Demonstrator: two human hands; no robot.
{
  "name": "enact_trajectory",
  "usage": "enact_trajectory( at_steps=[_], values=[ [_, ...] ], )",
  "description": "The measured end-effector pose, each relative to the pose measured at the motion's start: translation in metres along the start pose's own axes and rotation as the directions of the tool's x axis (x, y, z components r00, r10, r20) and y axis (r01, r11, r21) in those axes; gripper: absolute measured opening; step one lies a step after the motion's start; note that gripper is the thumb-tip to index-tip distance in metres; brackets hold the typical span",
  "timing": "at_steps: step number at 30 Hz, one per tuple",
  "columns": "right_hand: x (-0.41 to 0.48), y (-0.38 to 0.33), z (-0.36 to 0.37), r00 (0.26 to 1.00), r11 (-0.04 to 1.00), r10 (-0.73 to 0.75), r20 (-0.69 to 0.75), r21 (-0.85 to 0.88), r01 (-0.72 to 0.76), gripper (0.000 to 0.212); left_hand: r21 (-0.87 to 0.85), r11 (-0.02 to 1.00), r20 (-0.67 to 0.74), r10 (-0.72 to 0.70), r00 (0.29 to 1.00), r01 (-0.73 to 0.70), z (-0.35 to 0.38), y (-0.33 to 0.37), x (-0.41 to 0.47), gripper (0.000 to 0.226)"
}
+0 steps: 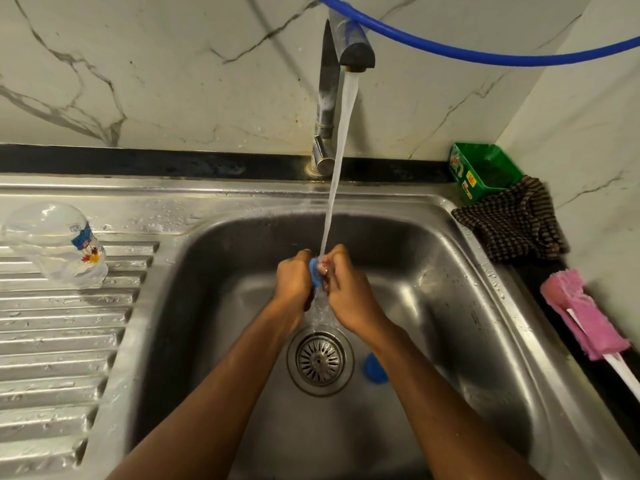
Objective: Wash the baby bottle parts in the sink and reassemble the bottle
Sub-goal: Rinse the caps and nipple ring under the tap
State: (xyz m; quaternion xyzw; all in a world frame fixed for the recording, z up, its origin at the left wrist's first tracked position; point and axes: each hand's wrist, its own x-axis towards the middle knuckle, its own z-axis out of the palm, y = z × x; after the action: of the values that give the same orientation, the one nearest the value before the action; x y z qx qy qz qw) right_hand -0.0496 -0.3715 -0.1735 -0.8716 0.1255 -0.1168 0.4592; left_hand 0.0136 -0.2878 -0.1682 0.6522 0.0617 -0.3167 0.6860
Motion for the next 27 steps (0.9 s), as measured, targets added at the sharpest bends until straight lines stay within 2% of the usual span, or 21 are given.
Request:
enact_trajectory(
  at_steps=[2,5,7,9,12,14,16,18,21,24,27],
  values=[
    [0.001,-0.004,0.003,0.998,0.997,0.061,-0.012,0.047,-0.061,0.008,-0.030,0.999,-0.001,0.035,0.999,-0.035,-0.004,0.000,0.001,0.041],
    [0.006,-0.006,0.002,0.973,0.974,0.216,-0.082,0.090,-0.209,0.021,0.070,0.989,0.085,0.125,0.988,-0.131,-0.004,-0.003,-0.002,0.037],
    [0.006,-0.001,-0.003,0.980,0.985,0.175,-0.095,0.015,-0.174,0.011,0.106,0.988,0.128,0.094,0.987,-0.108,-0.001,-0.003,-0.004,0.031],
    [0.004,0.004,-0.008,0.995,0.994,0.091,-0.035,-0.052,-0.093,0.007,0.088,0.995,0.150,0.030,0.988,-0.044,0.002,0.000,-0.007,0.030],
    [0.003,0.005,-0.010,1.000,1.000,-0.013,0.027,-0.017,0.013,0.009,0.048,0.998,0.061,0.045,0.997,-0.048,0.003,0.003,-0.004,0.033],
    [0.002,-0.001,-0.004,0.999,1.000,0.012,0.036,0.028,-0.013,0.004,0.035,0.996,-0.022,0.078,0.997,-0.078,0.000,0.002,-0.001,0.038],
    [0.003,-0.004,0.001,0.994,0.992,0.111,0.015,0.060,-0.112,0.018,0.021,0.997,-0.030,0.073,0.997,-0.072,-0.003,0.001,-0.002,0.041],
    [0.006,-0.004,0.001,0.978,0.978,0.202,-0.044,0.068,-0.199,0.029,0.069,0.994,0.066,0.079,0.995,-0.083,-0.005,0.000,-0.007,0.041],
    [0.005,0.003,-0.005,0.986,0.986,0.153,-0.072,-0.049,-0.157,0.013,0.175,0.983,0.183,0.025,0.983,-0.057,-0.003,0.002,-0.013,0.035],
    [0.003,0.004,-0.008,0.998,0.996,0.038,-0.040,-0.083,-0.041,0.003,0.115,0.993,0.102,0.022,0.995,-0.034,-0.001,0.006,-0.012,0.032],
    [0.003,-0.006,0.000,0.996,0.998,0.059,-0.069,-0.018,-0.061,0.017,0.025,0.995,-0.038,0.103,0.994,-0.102,-0.002,0.002,-0.007,0.038]
  ],
)
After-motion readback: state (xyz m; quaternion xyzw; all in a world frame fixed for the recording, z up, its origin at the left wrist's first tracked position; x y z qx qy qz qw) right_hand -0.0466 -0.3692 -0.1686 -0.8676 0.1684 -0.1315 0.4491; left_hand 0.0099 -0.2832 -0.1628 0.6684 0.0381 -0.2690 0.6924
